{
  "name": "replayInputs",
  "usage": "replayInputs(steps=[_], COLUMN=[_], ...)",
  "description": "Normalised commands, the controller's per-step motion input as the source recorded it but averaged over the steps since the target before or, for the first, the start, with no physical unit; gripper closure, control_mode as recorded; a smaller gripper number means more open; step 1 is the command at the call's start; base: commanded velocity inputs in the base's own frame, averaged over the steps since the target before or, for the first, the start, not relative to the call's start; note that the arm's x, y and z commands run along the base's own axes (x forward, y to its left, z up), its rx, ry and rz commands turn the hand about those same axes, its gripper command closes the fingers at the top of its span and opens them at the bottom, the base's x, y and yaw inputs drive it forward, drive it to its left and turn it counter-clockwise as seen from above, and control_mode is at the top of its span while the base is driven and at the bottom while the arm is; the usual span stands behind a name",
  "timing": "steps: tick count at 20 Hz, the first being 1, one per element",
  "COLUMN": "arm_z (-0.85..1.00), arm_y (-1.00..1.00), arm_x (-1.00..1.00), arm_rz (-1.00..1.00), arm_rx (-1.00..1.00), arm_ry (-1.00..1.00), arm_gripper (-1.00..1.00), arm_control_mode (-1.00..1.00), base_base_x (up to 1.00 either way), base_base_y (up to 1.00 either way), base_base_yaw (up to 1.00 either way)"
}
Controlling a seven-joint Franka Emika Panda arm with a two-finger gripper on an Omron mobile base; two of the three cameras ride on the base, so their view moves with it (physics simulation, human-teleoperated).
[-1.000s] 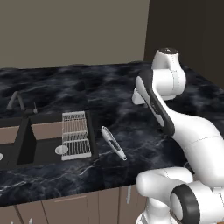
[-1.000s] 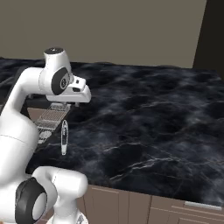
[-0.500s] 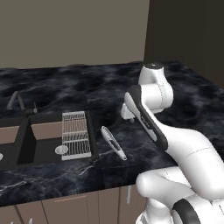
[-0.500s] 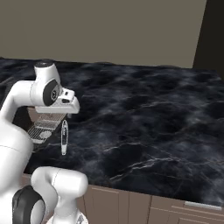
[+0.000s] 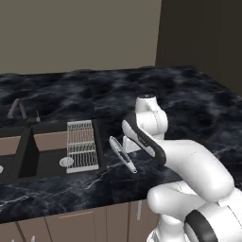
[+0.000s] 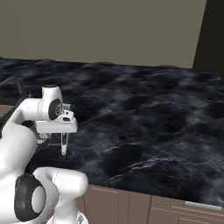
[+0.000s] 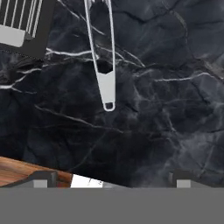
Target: Pick up the tongs from the counter and place them near the plate next to the oven.
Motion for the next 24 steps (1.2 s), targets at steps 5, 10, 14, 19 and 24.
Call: replayInputs(steps=[5, 10, 14, 19, 24], arm_z=[-0.46, -0.18, -0.56, -0.71, -0.32], arm_y=[0.46, 0.0, -0.05, -0.01, 0.0], arm_x=[0.6, 0.56, 0.59, 0.07, -0.32], arm_rz=[0.21, 0.01, 0.0, 0.0, 0.03], arm_rx=[0.0, 0.0, 0.0, 0.01, 0.0], arm_ry=[0.04, -0.01, -0.03, -0.03, 0.0], arm_gripper=[-1.0, -1.0, -1.0, -1.0, -1.0], arm_control_mode=[-1.0, -1.0, -1.0, -1.0, -1.0], base_base_x=[0.0, 0.0, 0.0, 0.0, 0.0], base_base_y=[0.0, 0.0, 0.0, 0.0, 0.0], base_base_yaw=[0.0, 0.0, 0.0, 0.0, 0.0])
